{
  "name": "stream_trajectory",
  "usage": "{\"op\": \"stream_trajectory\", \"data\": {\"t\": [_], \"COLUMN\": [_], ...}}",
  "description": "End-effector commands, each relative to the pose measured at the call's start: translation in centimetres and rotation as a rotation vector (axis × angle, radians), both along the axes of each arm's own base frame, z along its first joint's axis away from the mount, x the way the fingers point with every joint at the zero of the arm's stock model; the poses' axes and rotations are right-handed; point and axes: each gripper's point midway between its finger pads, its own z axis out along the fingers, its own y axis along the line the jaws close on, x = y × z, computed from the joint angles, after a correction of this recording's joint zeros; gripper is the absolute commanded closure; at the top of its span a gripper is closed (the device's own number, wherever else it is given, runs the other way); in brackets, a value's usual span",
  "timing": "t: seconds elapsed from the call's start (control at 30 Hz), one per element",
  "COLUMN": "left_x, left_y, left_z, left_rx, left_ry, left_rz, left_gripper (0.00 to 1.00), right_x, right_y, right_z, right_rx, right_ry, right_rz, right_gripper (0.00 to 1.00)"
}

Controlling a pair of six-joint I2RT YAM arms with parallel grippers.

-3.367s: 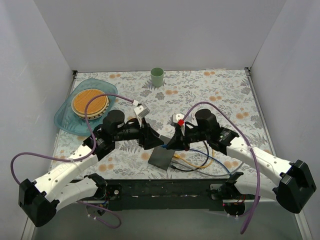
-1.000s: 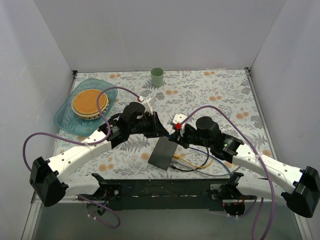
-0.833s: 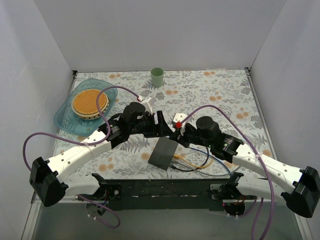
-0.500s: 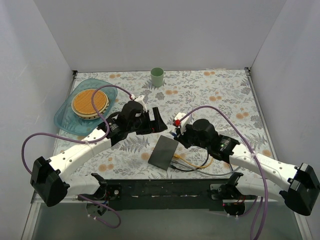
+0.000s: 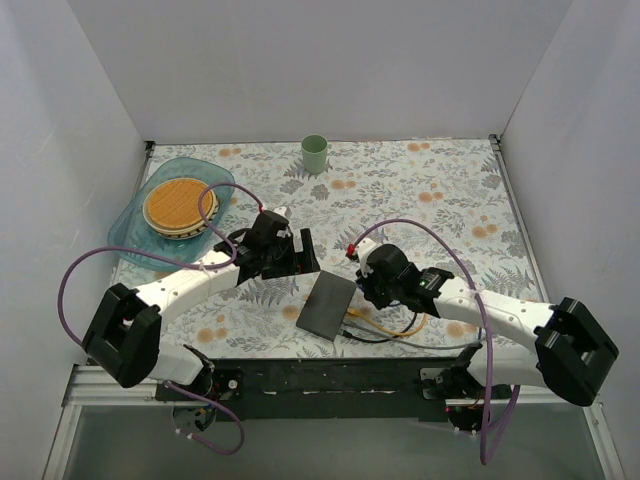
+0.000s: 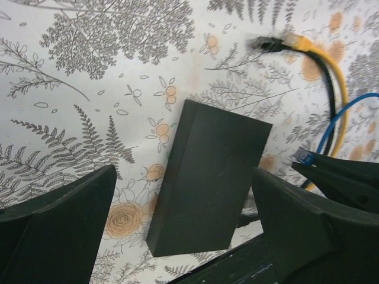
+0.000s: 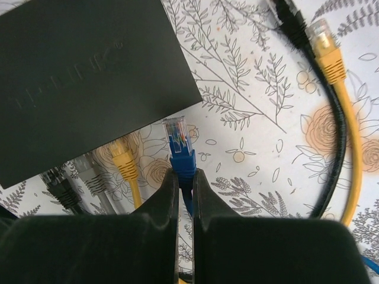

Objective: Insert the plug into the switch port

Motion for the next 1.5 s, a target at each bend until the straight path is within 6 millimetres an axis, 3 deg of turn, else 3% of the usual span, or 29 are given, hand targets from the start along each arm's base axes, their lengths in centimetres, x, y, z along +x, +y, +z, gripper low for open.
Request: {"op": "stream_trajectory", "data": {"t": [0.0, 0.37, 0.9, 1.47], "left_x": [0.5, 0.6, 0.5, -0.2], "left_y": [-0.1, -1.8, -3.4, -4.5], "left_z": [-1.1, -2.2, -2.7, -4.4], "left_rx": [0.007, -0.052, -0.105, -0.135], "left_ry": [-0.020, -0.019, -0.008, 0.040], "left_rz": [-0.015, -0.082, -0.143, -0.185], "left_gripper": [0.02, 0.02, 0.02, 0.08], "right_x": [-1.3, -2.8, -1.6, -0.7], "right_y": [-0.5, -0.3, 0.4, -1.0], "right_z": [-1.5, -4.2, -4.8, -5.3], "right_rx": [-0.032, -0.069, -0.101, -0.203], "right_ry": [0.108, 0.222, 0.216, 0.206], "right_rz": [-0.032, -0.003, -0.016, -0.075], "right_gripper": [0.99, 0.99, 0.99, 0.99]}}
